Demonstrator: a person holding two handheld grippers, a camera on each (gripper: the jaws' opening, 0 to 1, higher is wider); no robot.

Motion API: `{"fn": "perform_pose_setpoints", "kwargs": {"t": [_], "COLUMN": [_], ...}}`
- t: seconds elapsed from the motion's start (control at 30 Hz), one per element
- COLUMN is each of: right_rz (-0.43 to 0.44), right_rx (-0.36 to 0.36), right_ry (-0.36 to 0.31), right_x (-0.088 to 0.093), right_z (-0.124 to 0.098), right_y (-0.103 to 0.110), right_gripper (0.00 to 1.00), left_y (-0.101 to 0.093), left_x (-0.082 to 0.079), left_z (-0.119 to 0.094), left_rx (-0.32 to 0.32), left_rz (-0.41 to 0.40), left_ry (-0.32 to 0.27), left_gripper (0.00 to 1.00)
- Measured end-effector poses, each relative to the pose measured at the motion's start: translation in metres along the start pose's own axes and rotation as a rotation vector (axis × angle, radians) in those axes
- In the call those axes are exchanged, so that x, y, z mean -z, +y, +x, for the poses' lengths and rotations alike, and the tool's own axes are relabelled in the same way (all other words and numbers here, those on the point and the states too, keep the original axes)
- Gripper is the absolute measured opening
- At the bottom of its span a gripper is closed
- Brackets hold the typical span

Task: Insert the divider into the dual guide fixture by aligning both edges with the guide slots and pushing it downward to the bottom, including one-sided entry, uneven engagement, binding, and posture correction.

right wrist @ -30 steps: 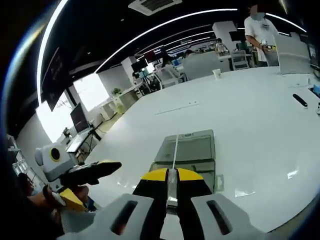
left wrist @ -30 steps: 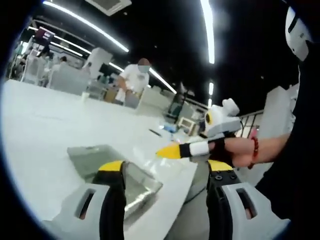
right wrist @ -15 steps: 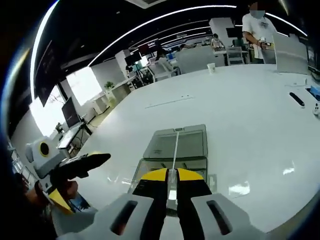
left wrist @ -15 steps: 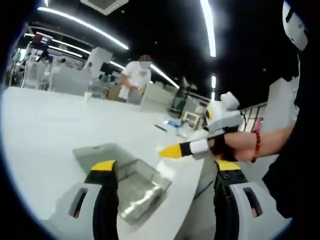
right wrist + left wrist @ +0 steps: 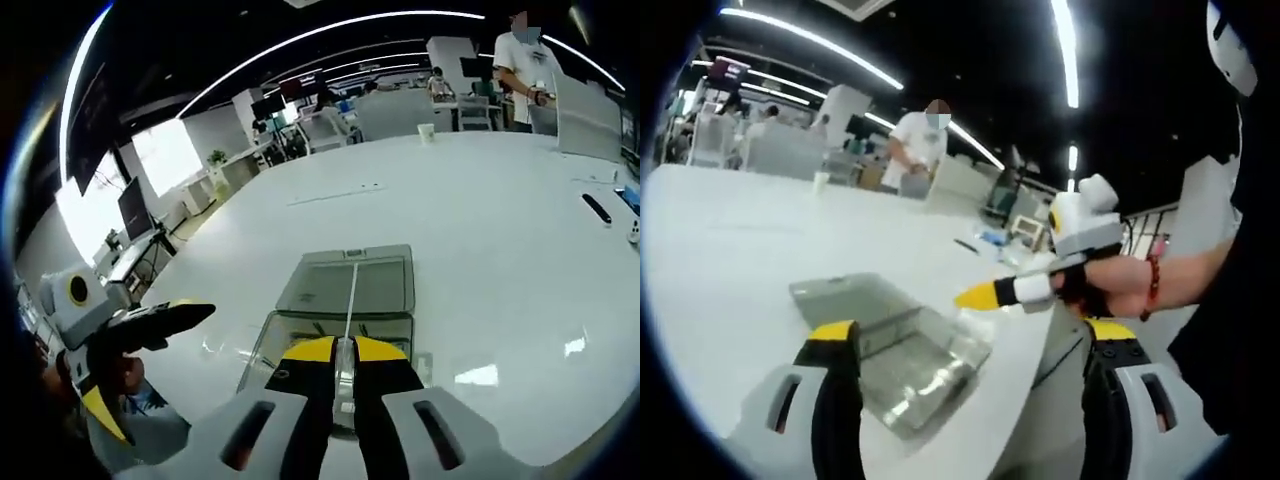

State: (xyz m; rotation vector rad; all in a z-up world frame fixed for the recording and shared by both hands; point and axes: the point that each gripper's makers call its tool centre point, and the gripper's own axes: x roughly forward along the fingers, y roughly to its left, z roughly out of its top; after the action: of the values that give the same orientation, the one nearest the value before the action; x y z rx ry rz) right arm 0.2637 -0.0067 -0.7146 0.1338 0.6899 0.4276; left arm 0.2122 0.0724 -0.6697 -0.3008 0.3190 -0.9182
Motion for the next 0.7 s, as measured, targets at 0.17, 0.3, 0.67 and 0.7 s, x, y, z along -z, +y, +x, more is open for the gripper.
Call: {"fn": "perform_pose_setpoints", "kwargs": {"t": [0.17,0.3,0.67,0.7], "right_rz": [-0.015,-0.025,-0.025,-0.028], "right_rx": [0.011,0.023,0.025,0.027], "right_ry": [0.023,0.032,0.067,0.068], "right_x": [0.004,0.007,0.017,0.017], "right_z": [0.003,0.005,0.016,0.017], "right_y": [-0.004,-0.008,-0.004,-0.004], "right_gripper": [0.0,0.0,0.0,0.0], "left_y": [0.004,0.006,0.016,0.017], "left_x": [-0.002,0.0,-0.003,-0.003], "left_z": [0.004,0.005,-0.001,-0.002], "left_rx": [0.0,-0.001,-0.014,-0.017], "left_rz": [-0.002,-0.002,-0.021,-0.019], "left_ry": [-0.002,0.005,-0.005,-0.007], "left_gripper": [0.9,0.88,0.87,0.87]}}
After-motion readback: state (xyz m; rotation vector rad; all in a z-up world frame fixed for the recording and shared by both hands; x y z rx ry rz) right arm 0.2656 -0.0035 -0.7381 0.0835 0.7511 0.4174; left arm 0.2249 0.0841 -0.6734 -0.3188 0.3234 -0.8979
